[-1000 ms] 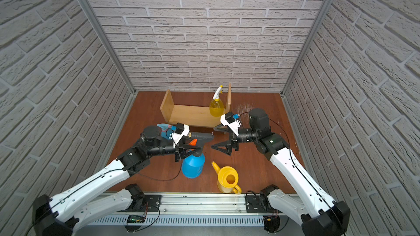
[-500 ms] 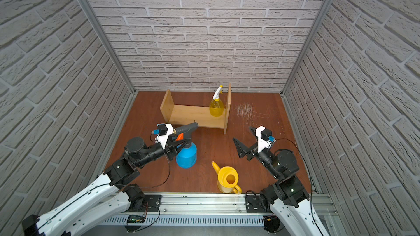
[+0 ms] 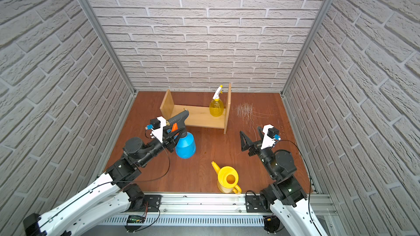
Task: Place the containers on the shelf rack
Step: 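Place the container on the shelf.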
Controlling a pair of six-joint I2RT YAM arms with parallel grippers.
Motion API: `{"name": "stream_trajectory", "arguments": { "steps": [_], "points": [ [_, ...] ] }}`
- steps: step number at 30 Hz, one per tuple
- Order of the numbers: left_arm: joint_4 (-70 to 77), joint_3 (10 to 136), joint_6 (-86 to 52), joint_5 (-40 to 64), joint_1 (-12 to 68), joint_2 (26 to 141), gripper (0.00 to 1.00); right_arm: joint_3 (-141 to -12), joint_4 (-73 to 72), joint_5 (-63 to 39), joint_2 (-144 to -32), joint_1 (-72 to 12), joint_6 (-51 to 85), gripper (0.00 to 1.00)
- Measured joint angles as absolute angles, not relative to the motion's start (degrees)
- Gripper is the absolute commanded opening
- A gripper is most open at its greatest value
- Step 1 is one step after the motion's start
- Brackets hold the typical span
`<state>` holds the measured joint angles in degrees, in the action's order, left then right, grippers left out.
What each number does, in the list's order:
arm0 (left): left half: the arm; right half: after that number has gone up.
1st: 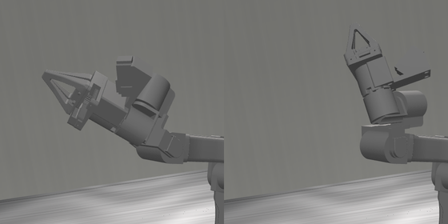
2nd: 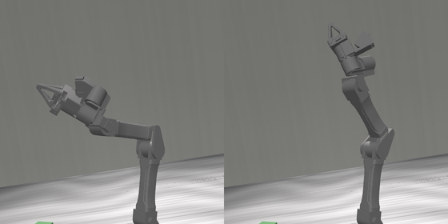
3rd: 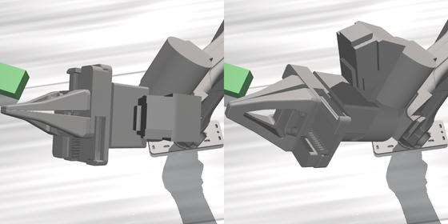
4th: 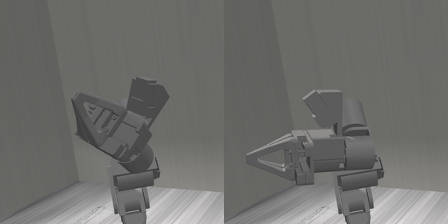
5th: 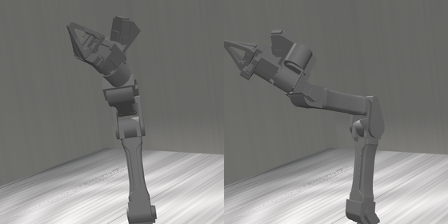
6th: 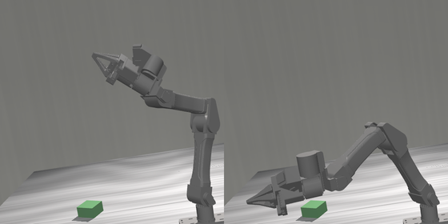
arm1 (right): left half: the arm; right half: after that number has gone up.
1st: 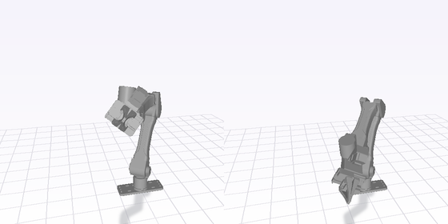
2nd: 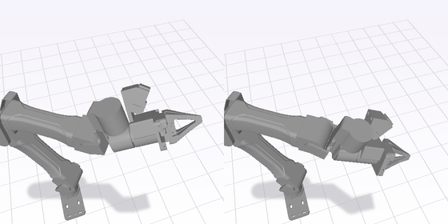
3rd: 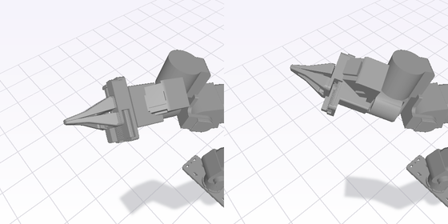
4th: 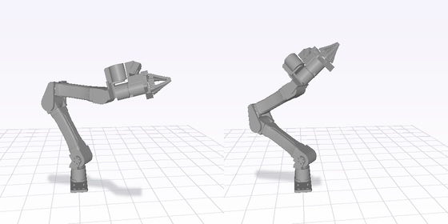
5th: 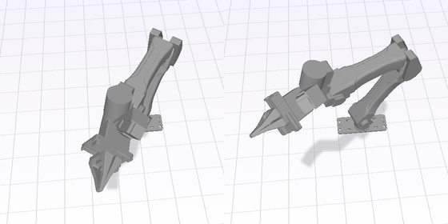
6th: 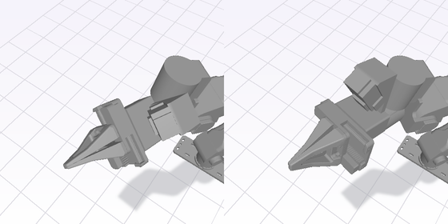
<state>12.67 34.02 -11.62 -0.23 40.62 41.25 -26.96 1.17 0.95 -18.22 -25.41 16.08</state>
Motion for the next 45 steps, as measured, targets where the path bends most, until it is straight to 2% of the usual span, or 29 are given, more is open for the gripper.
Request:
{"name": "stream_trajectory", "arguments": {
  "steps": [11,28,45],
  "points": [
    [21.1,41.6,-4.3,-1.3,39.5,58.2,0.0,-27.0,0.8,0.6,-20.4,-25.4,16.3,0.99],
    [37.3,53.2,-3.4,4.3,27.1,81.0,0.0,-27.0,-0.4,-1.5,-23.6,-25.4,16.3,0.99],
    [47.2,58.4,-5.8,1.7,20.1,97.5,0.0,-27.0,-0.5,-2.7,-24.0,-25.4,16.3,0.99]
  ]
}}
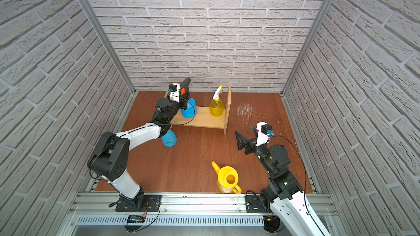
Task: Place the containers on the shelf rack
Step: 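Place the container on the shelf.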
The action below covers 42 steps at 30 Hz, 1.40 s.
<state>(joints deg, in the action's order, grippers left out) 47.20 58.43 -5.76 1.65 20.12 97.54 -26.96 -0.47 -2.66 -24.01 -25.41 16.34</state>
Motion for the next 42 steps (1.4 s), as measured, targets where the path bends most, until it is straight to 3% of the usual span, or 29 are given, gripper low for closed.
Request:
{"name": "stream_trajectory", "arguments": {
  "steps": [16,27,36,42],
  "points": [
    [48.7,63.1,-5.0,0.6,18.9,103.2,0.01,-27.0,-0.9,-3.4,-24.7,-25.4,16.4,0.99],
    [48.8,63.2,-5.0,0.7,18.1,103.4,0.44,-27.0,-0.9,-3.4,-24.7,-25.4,16.4,0.99],
    [47.9,63.1,-5.6,1.1,18.0,102.2,0.6,-27.0,-0.9,-3.4,-24.7,-25.4,16.4,0.99],
    [47.5,61.1,-6.1,1.2,18.0,97.6,0.76,-27.0,-0.9,-3.5,-24.7,-25.4,16.4,0.99]
  ]
}}
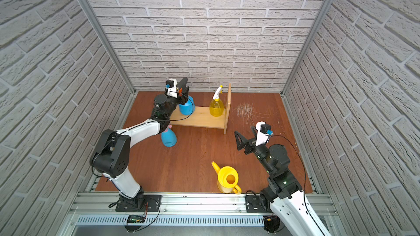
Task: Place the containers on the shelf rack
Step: 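Place the container on the shelf, then pick up a container from the center of the board.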
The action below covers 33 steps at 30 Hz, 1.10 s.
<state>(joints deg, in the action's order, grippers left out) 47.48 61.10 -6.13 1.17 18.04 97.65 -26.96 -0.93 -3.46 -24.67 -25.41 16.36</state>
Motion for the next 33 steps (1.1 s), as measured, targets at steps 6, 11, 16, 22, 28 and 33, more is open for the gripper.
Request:
{"name": "stream_trajectory", "arguments": {
  "steps": [6,11,16,22,28,33],
  "points": [
    [46.3,58.1,-7.0,2.0,18.1,91.0,0.84,-27.0,-0.9,-3.5,-24.6,-25.4,16.4,0.99],
    [44.8,56.1,-7.6,3.7,18.1,86.3,0.85,-27.0,-0.9,-3.6,-24.6,-25.4,16.4,0.99],
    [42.2,54.4,-8.5,5.5,18.1,81.5,0.86,-27.0,-0.9,-3.7,-24.6,-25.4,16.4,0.99],
    [37.2,54.0,-11.1,9.0,18.1,74.8,0.85,-27.0,-1.0,-4.4,-24.6,-25.4,16.4,0.99],
    [33.1,51.9,-15.6,14.9,21.0,67.7,0.84,-27.1,-2.3,-8.2,-27.2,-25.4,16.4,0.99],
    [29.6,47.2,-16.1,17.2,30.9,61.2,0.85,-27.7,-4.6,-15.8,-32.5,-25.4,16.6,0.99]
  ]
}}
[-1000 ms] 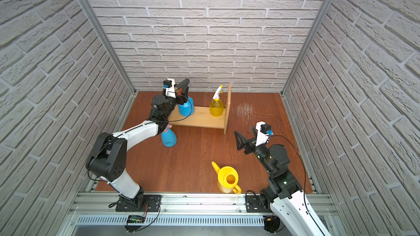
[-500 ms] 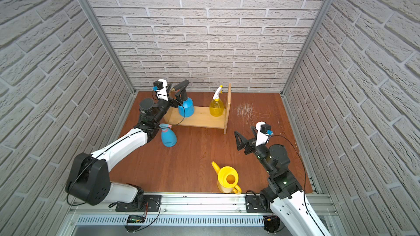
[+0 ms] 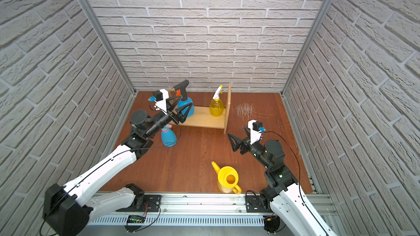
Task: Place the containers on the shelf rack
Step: 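Pick up a container from the center of the board.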
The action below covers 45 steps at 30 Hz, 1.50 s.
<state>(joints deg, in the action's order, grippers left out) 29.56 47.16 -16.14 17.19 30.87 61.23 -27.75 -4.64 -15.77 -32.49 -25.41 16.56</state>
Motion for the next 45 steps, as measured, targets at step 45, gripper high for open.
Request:
{"name": "stream_trajectory", "arguments": {
  "steps": [45],
  "points": [
    [2.7,21.9,-21.9,-25.9,45.8,5.8,0.98,-66.3,-13.1,-23.7,-91.5,-53.8,-4.5,1.0]
  ]
}}
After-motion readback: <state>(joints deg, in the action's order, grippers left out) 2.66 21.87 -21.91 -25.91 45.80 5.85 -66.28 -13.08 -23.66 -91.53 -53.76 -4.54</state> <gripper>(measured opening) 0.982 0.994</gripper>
